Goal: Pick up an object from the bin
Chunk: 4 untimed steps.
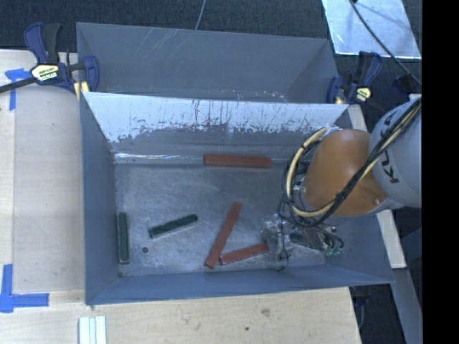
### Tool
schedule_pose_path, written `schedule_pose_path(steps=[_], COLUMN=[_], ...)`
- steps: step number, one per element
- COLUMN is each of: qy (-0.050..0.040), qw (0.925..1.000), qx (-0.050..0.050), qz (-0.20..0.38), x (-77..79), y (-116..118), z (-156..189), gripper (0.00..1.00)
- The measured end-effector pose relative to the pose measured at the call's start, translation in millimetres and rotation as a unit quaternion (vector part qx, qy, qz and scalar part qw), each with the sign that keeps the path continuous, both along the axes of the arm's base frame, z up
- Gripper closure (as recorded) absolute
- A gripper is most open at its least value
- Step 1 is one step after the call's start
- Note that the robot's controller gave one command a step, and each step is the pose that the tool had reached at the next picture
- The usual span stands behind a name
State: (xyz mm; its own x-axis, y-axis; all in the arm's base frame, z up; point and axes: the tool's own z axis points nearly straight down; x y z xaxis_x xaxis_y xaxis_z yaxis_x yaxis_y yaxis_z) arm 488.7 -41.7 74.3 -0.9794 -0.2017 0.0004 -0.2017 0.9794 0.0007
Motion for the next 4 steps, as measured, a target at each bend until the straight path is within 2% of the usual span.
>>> schedule_pose_path(steps=[1,2,3,4], qy=[-0.0004,-0.0004,-0.0004,-0.0018], qw=[1.0000,1.0000,1.0000,0.9999], qx=[0.000,0.000,0.000,-0.001], qz=[0.000,0.000,0.000,-0.013], x=[0.4,0.4,0.4,42.2], y=[0,0,0,-30], z=[-1,-1,-1,96], gripper=[0.00,1.00,1.00,1.00])
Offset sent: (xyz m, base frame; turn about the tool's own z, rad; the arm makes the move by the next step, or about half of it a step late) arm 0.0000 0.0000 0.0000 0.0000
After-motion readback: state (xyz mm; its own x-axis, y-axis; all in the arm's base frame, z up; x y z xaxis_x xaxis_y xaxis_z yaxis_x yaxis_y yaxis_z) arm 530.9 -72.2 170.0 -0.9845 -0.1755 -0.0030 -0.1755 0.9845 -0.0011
